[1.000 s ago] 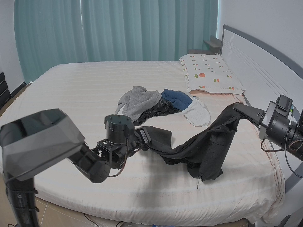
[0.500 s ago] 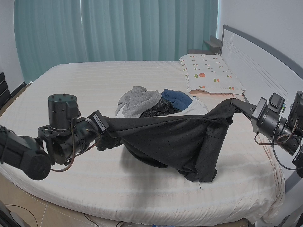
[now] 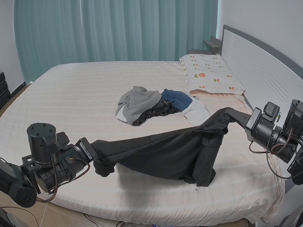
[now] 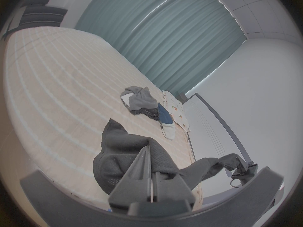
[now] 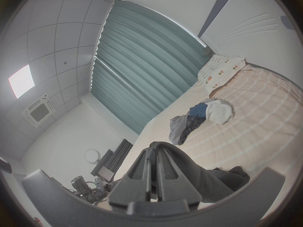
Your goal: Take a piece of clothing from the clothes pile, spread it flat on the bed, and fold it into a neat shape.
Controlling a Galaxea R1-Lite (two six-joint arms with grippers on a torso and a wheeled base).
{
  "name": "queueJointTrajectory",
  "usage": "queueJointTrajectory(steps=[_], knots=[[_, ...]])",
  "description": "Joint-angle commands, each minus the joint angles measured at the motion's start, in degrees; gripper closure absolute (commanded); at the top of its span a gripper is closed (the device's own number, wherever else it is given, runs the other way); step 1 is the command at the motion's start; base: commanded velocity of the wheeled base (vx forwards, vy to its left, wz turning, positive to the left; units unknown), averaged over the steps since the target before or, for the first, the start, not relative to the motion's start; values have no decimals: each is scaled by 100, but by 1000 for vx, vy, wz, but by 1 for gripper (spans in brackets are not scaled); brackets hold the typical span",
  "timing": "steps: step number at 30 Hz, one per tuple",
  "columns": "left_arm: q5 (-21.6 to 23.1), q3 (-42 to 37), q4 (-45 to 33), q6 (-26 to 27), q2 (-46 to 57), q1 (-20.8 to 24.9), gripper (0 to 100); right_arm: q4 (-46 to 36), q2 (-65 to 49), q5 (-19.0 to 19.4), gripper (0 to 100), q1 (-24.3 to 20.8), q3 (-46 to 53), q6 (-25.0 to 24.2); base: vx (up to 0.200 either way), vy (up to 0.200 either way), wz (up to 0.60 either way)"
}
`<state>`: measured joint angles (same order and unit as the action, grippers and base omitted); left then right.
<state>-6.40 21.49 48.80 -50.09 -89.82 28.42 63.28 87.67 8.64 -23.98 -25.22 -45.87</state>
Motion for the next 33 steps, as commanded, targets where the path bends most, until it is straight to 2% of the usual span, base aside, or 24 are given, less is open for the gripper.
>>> queueJointTrajectory(steps=[1, 7, 17, 28, 33], knots=[[69, -427, 209, -115, 96, 76, 100, 9, 171, -91, 100, -107, 26, -53, 0, 0, 0], [104, -550, 209, -238, 35, 76, 100, 9, 171, -73, 100, -133, 26, -45, 0, 0, 0], [104, -787, 218, -264, 211, 59, 100, 9, 224, -179, 100, -221, 53, -18, -200, 0, 0], [192, -787, 235, -273, 421, 59, 100, 0, 241, -214, 100, -256, 35, -9, 0, 0, 0], [253, -752, 235, -581, 386, 59, 100, 9, 189, -214, 100, -212, 26, 17, 0, 0, 0]])
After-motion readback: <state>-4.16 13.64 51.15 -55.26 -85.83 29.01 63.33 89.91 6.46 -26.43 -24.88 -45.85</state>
